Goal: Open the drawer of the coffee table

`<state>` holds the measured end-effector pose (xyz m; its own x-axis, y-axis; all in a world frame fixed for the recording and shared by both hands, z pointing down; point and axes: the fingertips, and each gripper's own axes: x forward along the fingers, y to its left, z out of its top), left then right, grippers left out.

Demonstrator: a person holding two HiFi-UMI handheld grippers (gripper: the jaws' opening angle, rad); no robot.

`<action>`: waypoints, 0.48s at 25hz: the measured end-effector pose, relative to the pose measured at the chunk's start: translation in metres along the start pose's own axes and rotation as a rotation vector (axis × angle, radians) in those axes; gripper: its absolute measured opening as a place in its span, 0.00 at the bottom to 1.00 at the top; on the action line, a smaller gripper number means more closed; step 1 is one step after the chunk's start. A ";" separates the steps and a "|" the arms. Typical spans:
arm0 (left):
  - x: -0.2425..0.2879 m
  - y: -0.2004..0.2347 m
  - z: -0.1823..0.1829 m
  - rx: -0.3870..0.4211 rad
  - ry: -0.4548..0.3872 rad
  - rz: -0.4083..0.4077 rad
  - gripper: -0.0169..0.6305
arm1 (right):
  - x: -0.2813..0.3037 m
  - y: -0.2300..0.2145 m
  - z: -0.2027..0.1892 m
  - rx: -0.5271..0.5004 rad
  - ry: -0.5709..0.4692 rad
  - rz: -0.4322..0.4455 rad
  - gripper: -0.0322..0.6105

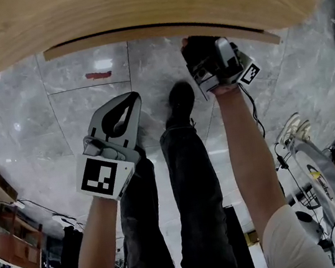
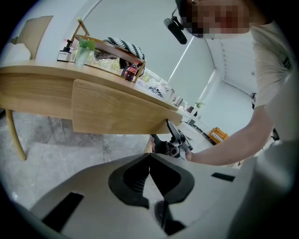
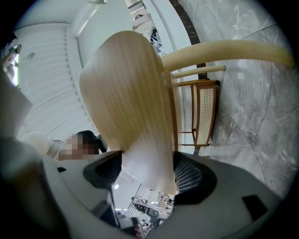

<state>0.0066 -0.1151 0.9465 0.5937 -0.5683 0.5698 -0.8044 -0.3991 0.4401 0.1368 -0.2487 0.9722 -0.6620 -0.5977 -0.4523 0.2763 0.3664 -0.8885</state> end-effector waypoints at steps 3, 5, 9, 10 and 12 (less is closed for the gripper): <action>-0.001 0.000 -0.002 0.005 0.003 0.009 0.06 | -0.011 0.006 -0.011 0.011 0.026 -0.006 0.62; -0.004 -0.001 0.000 0.003 -0.001 0.011 0.06 | -0.018 0.009 -0.021 0.022 0.033 -0.015 0.62; -0.010 -0.007 0.001 0.007 -0.007 0.006 0.06 | -0.030 0.016 -0.036 0.034 0.023 -0.028 0.62; -0.012 -0.007 0.000 0.007 -0.006 0.005 0.06 | -0.032 0.017 -0.040 0.038 0.020 -0.031 0.62; -0.017 -0.008 -0.002 0.004 -0.001 0.004 0.06 | -0.037 0.019 -0.046 0.042 0.015 -0.036 0.62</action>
<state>0.0031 -0.1008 0.9354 0.5903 -0.5707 0.5709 -0.8070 -0.3995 0.4350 0.1341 -0.1867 0.9756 -0.6824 -0.5989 -0.4190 0.2811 0.3142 -0.9068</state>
